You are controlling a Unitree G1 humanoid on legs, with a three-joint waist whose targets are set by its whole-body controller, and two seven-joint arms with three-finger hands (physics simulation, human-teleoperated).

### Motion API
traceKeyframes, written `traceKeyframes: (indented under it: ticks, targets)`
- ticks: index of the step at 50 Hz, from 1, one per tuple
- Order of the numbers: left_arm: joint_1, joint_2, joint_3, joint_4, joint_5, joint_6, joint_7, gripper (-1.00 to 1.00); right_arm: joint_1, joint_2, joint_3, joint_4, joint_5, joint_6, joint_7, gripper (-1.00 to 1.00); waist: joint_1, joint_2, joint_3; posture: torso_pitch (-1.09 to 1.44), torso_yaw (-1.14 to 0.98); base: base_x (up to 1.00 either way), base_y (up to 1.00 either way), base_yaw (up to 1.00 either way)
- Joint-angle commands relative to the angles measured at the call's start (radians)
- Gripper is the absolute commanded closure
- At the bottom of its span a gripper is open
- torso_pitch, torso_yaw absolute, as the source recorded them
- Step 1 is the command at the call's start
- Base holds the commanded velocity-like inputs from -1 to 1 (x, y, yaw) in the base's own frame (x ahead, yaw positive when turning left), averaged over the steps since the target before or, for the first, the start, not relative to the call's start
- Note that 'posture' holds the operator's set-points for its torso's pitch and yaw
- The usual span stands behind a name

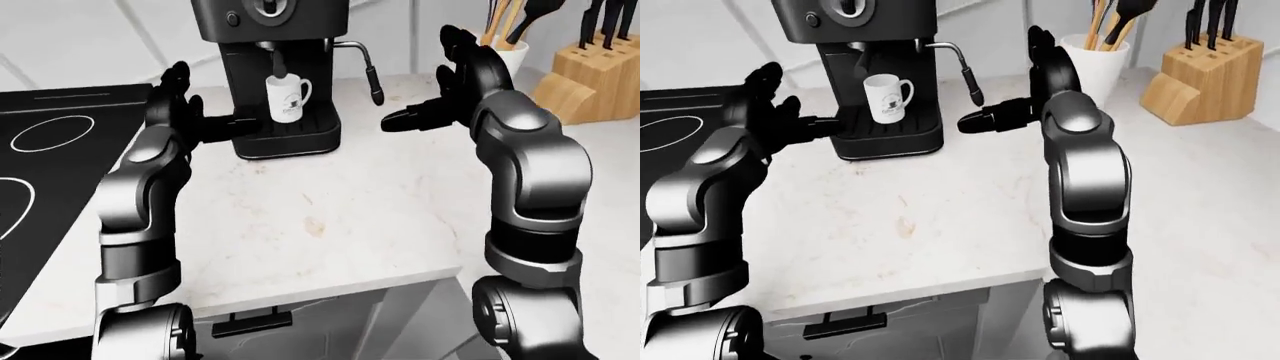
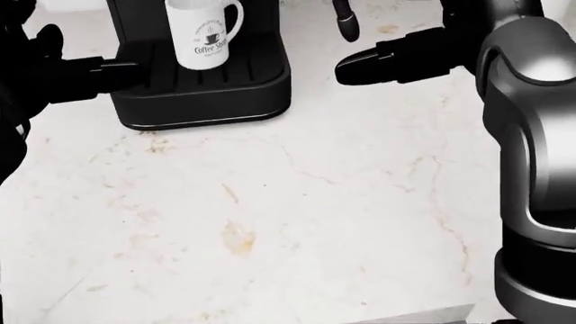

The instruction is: Press the button on the coffee machine to serve coffee.

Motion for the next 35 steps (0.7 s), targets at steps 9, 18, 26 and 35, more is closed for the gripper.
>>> traceKeyframes:
  ticks: [9, 18, 26, 35]
  targets:
    - [-0.038, 0.008, 0.001, -0.035, 0.002, -0.034, -0.004, -1.0, -0.011, 0.0, -0.019, -0.019, -0.007, -0.042, -0.009, -1.0, -0.01, 0.011, -0.025, 0.0, 0.0, 0.0, 0.0, 0.0]
    - [-0.037, 0.009, 0.002, -0.039, 0.002, -0.031, -0.003, -1.0, -0.01, 0.002, -0.025, -0.018, 0.006, -0.051, -0.016, -1.0, -0.015, 0.018, -0.024, 0.0, 0.0, 0.0, 0.0, 0.0]
    - [-0.031, 0.006, 0.0, -0.027, 0.005, -0.044, -0.008, -1.0, -0.006, 0.0, -0.025, -0.001, 0.018, -0.068, -0.027, -1.0, -0.016, 0.019, -0.029, 0.0, 0.0, 0.0, 0.0, 0.0]
    - [-0.038, 0.006, 0.002, -0.017, 0.001, -0.034, -0.007, -1.0, -0.016, -0.006, -0.028, 0.002, 0.029, -0.063, -0.032, -1.0, -0.013, 0.018, -0.049, -0.04, 0.0, 0.0, 0.0, 0.0]
